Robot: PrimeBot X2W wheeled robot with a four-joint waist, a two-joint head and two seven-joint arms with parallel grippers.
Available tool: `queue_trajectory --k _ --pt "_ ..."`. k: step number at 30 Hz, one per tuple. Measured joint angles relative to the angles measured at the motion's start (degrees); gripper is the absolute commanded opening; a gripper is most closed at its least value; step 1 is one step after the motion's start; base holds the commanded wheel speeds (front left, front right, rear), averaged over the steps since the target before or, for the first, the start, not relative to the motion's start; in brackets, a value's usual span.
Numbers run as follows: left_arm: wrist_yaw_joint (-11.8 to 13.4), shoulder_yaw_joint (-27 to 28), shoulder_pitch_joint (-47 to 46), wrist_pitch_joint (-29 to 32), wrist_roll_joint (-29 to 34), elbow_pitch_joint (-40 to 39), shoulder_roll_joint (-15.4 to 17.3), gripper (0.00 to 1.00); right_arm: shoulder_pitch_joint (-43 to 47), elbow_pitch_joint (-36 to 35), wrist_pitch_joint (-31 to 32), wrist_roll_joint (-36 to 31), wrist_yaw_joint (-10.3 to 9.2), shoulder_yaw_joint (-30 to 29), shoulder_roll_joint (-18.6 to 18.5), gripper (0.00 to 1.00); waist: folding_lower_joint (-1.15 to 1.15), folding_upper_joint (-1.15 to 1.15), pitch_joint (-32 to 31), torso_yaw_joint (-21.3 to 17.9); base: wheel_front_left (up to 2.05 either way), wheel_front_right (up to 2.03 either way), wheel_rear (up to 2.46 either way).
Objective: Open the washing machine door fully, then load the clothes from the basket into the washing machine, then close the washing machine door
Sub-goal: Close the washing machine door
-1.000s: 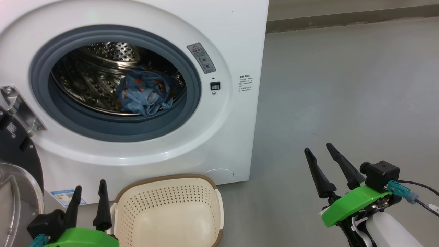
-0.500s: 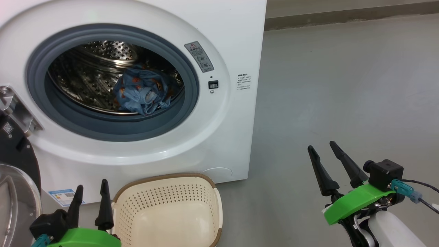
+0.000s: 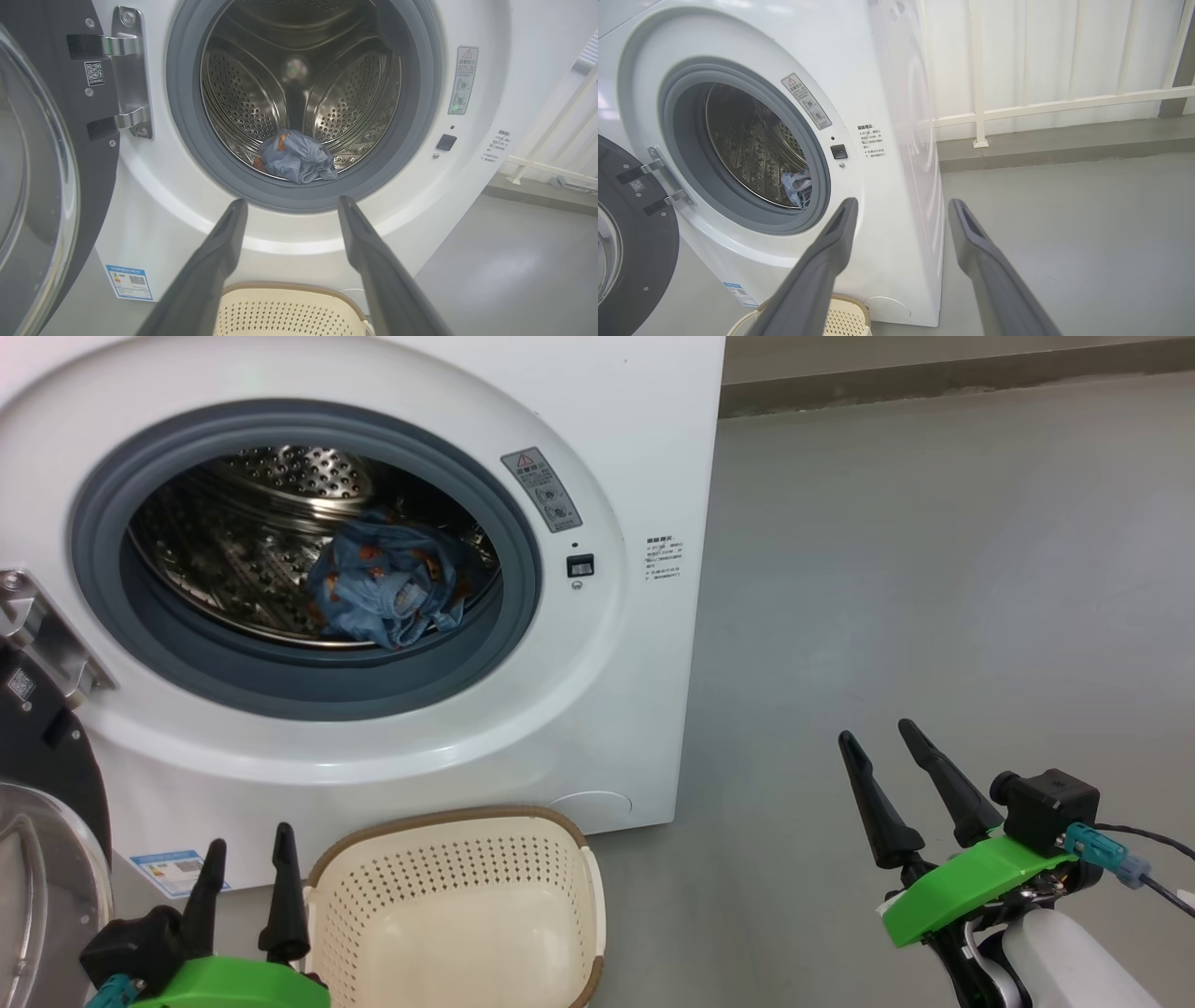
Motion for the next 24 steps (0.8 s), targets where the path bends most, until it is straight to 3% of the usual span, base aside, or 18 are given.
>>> queue_trajectory --k 13,24 --pt "-0.1 0.3 0.0 0.0 0.0 -0.2 -0.1 1.0 0.0 0.0 0.0 0.0 0.0 0.0 0.0 1.0 0.0 0.0 -0.2 0.1 -0.16 0.13 0.03" --pt "-0.1 0.1 0.9 0.0 0.0 -1.3 -0.1 1.0 0.0 0.0 0.0 0.0 0.0 0.0 0.0 1.0 0.0 0.0 -0.1 -0.1 -1.44 1.39 0.06"
